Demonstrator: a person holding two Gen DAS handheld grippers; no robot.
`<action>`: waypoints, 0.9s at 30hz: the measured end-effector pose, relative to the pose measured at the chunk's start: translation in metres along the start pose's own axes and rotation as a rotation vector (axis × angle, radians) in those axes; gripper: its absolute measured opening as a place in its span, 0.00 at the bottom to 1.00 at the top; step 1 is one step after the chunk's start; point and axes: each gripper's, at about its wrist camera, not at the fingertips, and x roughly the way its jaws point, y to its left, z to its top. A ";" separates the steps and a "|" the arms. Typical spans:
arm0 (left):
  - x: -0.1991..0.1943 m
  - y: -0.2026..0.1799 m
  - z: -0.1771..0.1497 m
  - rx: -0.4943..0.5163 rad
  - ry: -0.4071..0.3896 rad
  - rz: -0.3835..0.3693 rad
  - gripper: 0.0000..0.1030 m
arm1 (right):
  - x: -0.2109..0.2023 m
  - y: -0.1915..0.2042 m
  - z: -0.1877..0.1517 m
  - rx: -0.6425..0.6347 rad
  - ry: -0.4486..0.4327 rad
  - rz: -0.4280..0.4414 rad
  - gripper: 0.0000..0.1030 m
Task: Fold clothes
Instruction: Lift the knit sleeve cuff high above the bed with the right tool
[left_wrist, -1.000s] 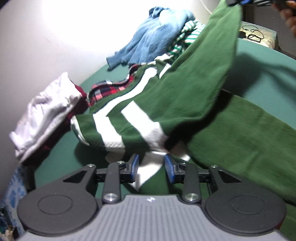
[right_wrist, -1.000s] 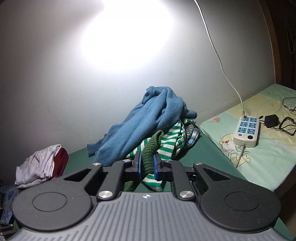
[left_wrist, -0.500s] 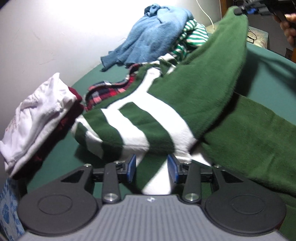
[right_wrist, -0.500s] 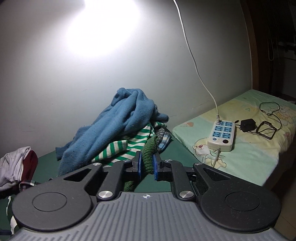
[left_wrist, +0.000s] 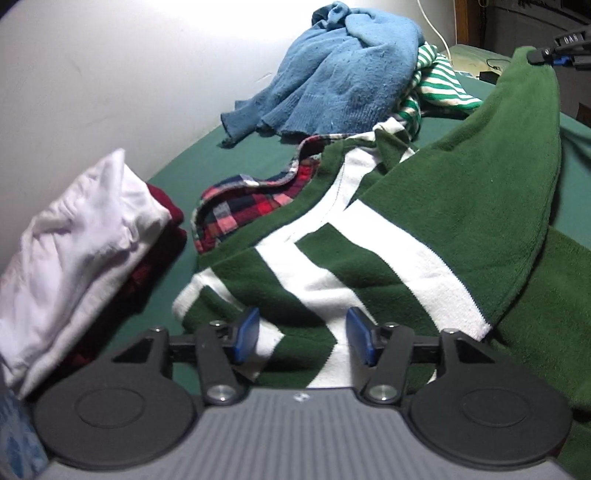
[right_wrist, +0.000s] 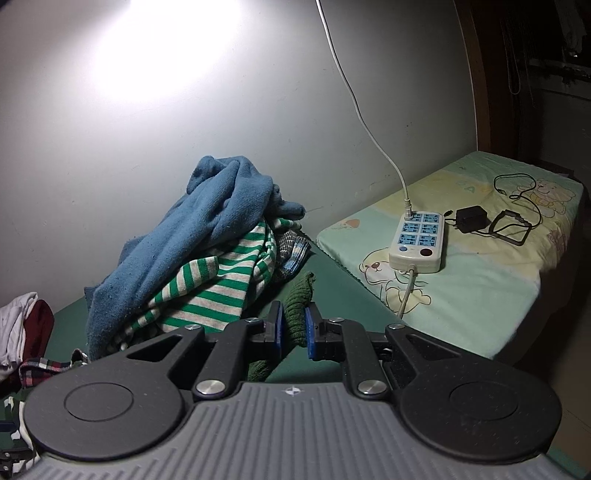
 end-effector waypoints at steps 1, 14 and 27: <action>-0.004 0.000 0.002 0.008 -0.009 -0.010 0.51 | -0.001 0.000 0.001 0.007 -0.006 0.010 0.13; 0.030 0.008 0.024 -0.030 0.023 0.001 0.56 | -0.007 0.006 0.004 -0.023 0.006 0.052 0.13; 0.006 -0.003 0.027 0.112 0.033 -0.048 0.43 | -0.020 0.016 0.020 0.072 0.045 0.263 0.13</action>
